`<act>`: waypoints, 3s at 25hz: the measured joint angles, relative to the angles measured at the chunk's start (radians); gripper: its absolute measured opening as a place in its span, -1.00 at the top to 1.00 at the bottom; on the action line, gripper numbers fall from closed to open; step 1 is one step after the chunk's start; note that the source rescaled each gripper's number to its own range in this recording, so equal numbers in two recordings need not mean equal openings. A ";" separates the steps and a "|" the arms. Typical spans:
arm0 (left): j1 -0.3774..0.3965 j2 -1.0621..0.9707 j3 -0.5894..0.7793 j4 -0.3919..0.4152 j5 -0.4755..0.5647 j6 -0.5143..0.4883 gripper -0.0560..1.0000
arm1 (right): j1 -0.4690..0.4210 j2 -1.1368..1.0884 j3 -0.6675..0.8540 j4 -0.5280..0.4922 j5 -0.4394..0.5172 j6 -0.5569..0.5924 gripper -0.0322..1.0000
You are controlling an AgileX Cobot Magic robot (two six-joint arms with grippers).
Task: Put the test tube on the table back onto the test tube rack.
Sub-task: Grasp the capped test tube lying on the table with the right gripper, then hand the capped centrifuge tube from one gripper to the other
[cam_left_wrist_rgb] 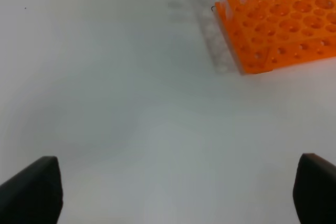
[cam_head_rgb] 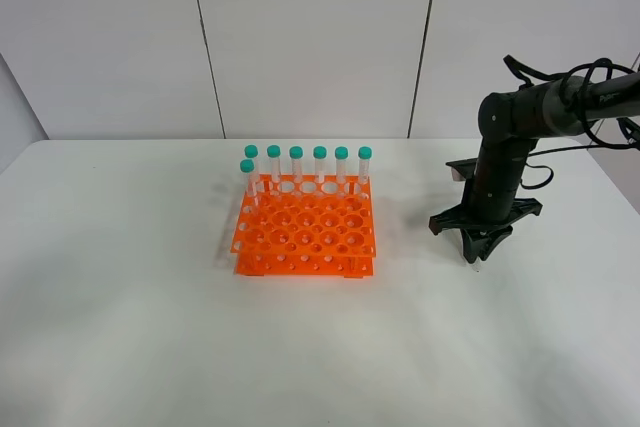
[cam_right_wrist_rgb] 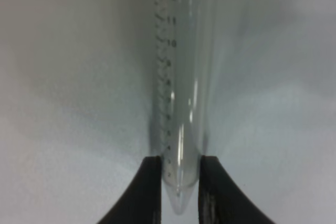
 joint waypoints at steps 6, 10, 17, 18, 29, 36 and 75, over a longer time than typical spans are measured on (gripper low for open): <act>0.000 0.000 0.000 0.000 0.000 0.000 -0.91 | 0.000 0.000 -0.013 -0.006 0.007 0.000 0.51; 0.000 0.000 0.000 0.000 0.000 0.000 -0.91 | 0.000 -0.024 -0.063 -0.008 0.050 -0.008 0.51; 0.000 0.000 0.000 0.000 0.000 0.000 -0.91 | 0.000 -0.123 -0.236 -0.007 0.172 -0.026 0.51; 0.000 0.000 0.000 0.000 0.000 0.000 -0.91 | 0.000 -0.141 -0.259 -0.003 0.177 -0.030 0.51; 0.000 0.000 0.000 0.000 0.000 0.000 -0.91 | 0.169 -0.309 -0.319 0.097 -0.017 -0.111 0.51; 0.000 0.000 0.000 0.000 0.000 0.000 -0.91 | 0.392 -0.315 -0.302 0.095 -0.145 -0.160 0.51; 0.000 0.000 0.000 0.000 0.000 0.000 -0.91 | 0.713 -1.224 1.097 0.209 -1.211 -0.226 0.51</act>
